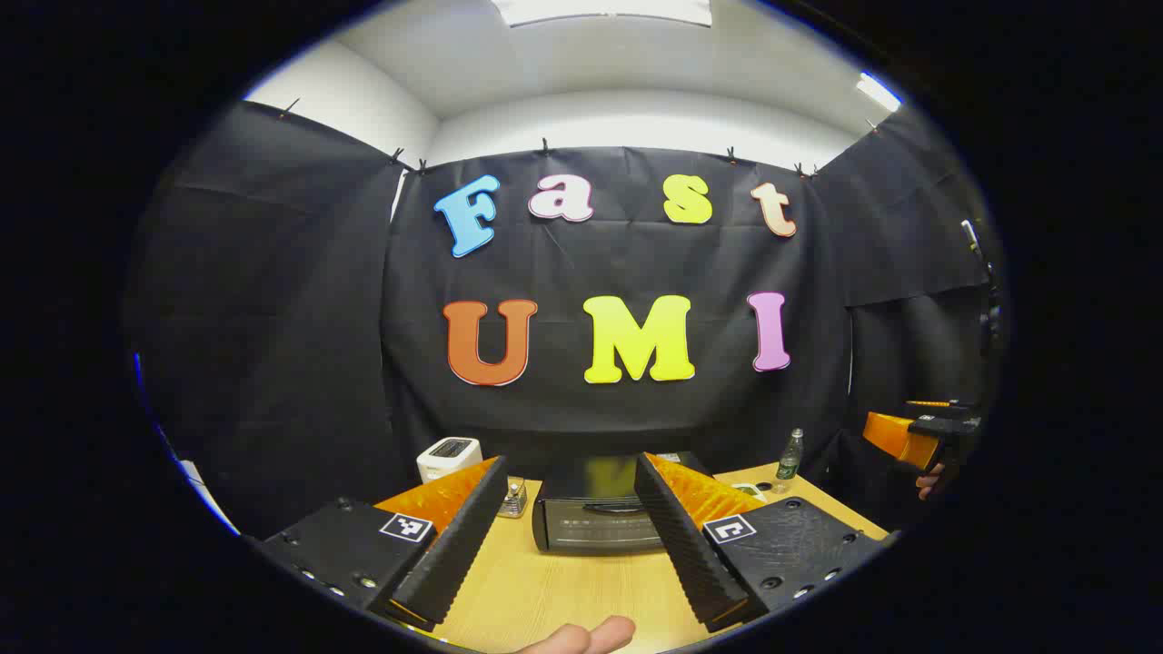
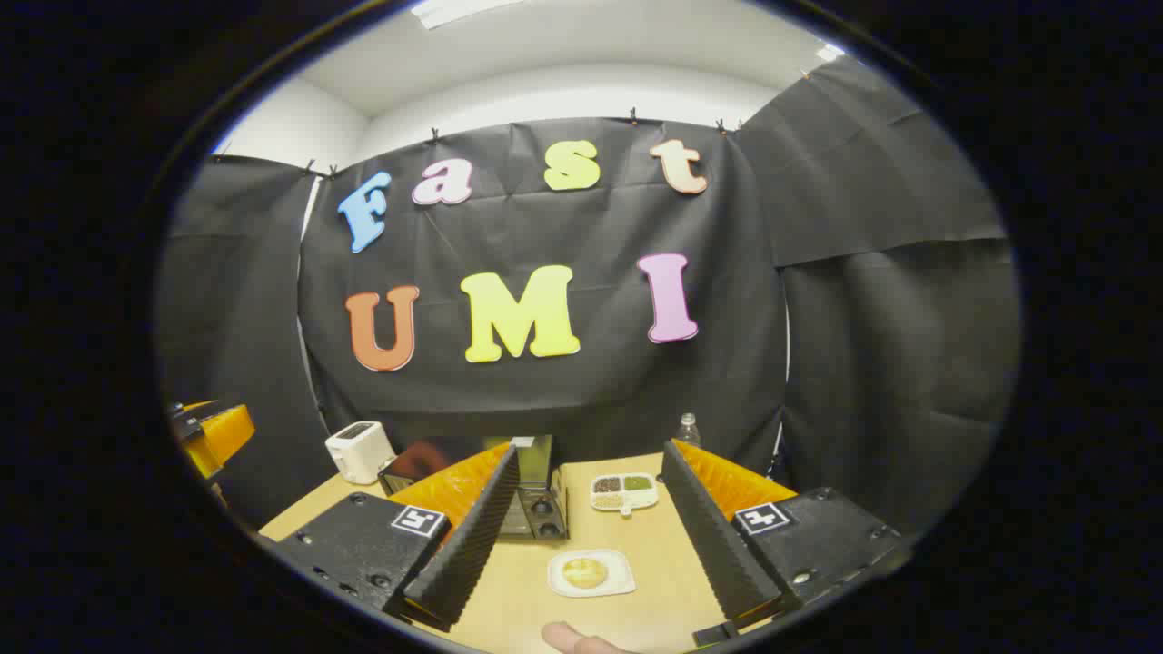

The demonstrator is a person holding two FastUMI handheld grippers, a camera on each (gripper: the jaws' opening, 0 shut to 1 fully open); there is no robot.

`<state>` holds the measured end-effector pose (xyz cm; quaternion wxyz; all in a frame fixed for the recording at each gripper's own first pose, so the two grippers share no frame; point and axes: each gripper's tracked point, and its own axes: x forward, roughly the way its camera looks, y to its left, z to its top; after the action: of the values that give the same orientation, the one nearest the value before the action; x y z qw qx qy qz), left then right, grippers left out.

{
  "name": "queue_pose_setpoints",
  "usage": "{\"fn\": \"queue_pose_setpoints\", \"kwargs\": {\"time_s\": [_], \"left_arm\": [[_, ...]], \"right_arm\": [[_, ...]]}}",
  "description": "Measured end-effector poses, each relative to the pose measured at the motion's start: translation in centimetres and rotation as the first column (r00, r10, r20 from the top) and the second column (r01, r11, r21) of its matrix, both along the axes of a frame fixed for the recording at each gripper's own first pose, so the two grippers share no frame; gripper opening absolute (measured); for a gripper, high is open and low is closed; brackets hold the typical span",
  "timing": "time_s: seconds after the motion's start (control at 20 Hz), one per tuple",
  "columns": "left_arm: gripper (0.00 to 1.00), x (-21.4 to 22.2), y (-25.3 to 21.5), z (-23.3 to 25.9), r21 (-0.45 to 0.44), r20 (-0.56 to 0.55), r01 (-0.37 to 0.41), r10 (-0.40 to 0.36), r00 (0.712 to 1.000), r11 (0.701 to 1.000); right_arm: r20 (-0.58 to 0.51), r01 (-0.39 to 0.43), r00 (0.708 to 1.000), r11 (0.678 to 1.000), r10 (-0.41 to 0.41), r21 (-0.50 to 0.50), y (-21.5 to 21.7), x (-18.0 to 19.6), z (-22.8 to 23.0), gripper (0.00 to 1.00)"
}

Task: Open the electric oven with the left hand, put the food in, and close the electric oven.

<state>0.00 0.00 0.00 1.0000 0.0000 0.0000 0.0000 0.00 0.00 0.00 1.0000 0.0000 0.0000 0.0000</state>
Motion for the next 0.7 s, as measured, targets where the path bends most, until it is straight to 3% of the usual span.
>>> {"fn": "queue_pose_setpoints", "kwargs": {"time_s": [0.7], "left_arm": [[0.93,0.6,-0.5,-0.9,0.033,-0.020,0.008,-0.008,1.000,0.999]], "right_arm": [[-0.001,0.016,1.000,0.998,-0.016,-0.069,-0.4,0.0,0.6,1.00]]}}
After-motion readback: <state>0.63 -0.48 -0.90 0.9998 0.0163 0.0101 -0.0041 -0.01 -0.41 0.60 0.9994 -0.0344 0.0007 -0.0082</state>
